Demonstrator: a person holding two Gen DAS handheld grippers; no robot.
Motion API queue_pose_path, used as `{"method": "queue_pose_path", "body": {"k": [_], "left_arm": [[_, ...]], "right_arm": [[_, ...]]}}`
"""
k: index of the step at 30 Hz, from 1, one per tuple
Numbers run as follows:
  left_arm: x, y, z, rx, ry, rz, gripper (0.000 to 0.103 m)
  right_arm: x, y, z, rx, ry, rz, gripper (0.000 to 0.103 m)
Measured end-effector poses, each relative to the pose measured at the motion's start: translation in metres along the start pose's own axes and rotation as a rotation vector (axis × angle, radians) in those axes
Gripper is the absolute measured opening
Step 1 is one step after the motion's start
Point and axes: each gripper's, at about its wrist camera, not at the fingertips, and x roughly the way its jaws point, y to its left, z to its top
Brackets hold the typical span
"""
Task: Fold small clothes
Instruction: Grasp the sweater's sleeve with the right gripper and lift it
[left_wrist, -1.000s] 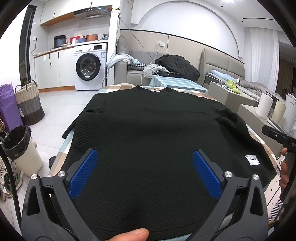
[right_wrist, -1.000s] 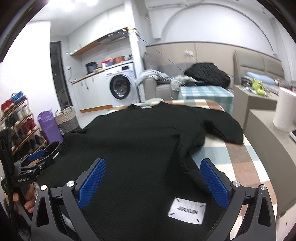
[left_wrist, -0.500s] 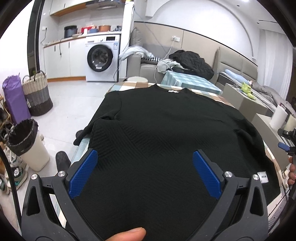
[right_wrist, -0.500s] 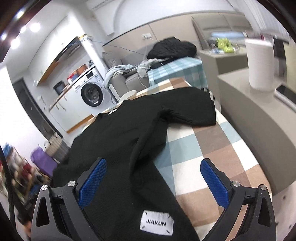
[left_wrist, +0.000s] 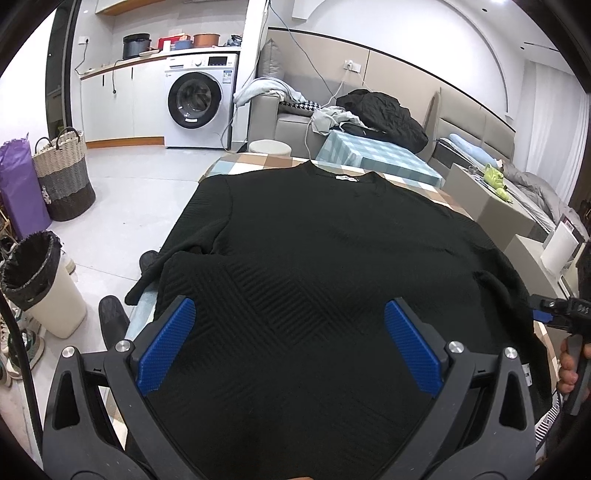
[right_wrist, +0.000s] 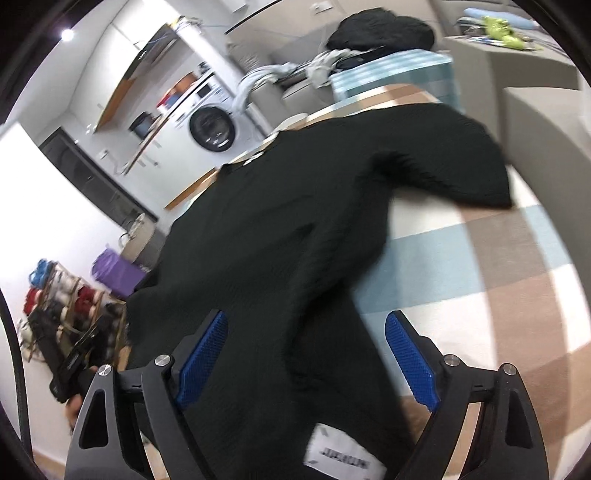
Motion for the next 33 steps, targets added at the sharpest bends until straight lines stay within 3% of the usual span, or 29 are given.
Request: {"method": "queue_pose_path", "body": {"k": [1, 2, 4, 6, 8, 12, 24, 26, 29, 33], "left_arm": [[0.003, -0.001, 0.001, 0.002, 0.000, -0.001, 0.102], [0.005, -0.002, 0.002, 0.006, -0.001, 0.001, 0.102], [0.010, -0.004, 0.005, 0.012, -0.006, 0.008, 0.102], [0.012, -0.004, 0.006, 0.013, -0.003, 0.008, 0.102], [0.018, -0.005, 0.010, 0.017, -0.005, 0.014, 0.102], [0.029, -0.007, 0.014, 0.022, 0.004, 0.020, 0.102], [0.048, -0.013, 0.025, 0.038, 0.018, 0.008, 0.102], [0.048, -0.013, 0.025, 0.037, 0.019, 0.013, 0.102], [0.050, -0.010, 0.026, 0.031, 0.019, 0.021, 0.102], [0.054, -0.003, 0.025, 0.015, 0.022, 0.019, 0.102]], "right_arm": [[0.007, 0.003, 0.002, -0.024, -0.003, -0.034, 0.088], [0.012, 0.003, 0.004, -0.037, -0.002, -0.065, 0.080], [0.026, -0.005, 0.007, -0.017, 0.033, -0.135, 0.058], [0.031, -0.022, 0.008, 0.040, 0.048, -0.157, 0.017], [0.025, -0.043, 0.008, 0.127, 0.020, -0.171, 0.007], [0.001, -0.071, 0.004, 0.216, -0.033, -0.162, 0.005], [-0.022, -0.093, 0.011, 0.236, -0.025, -0.207, 0.007], [-0.027, -0.087, 0.011, 0.215, -0.024, -0.214, 0.017], [-0.047, -0.088, 0.011, 0.222, -0.085, -0.198, 0.045], [-0.066, -0.104, 0.020, 0.303, -0.159, -0.225, 0.048]]}}
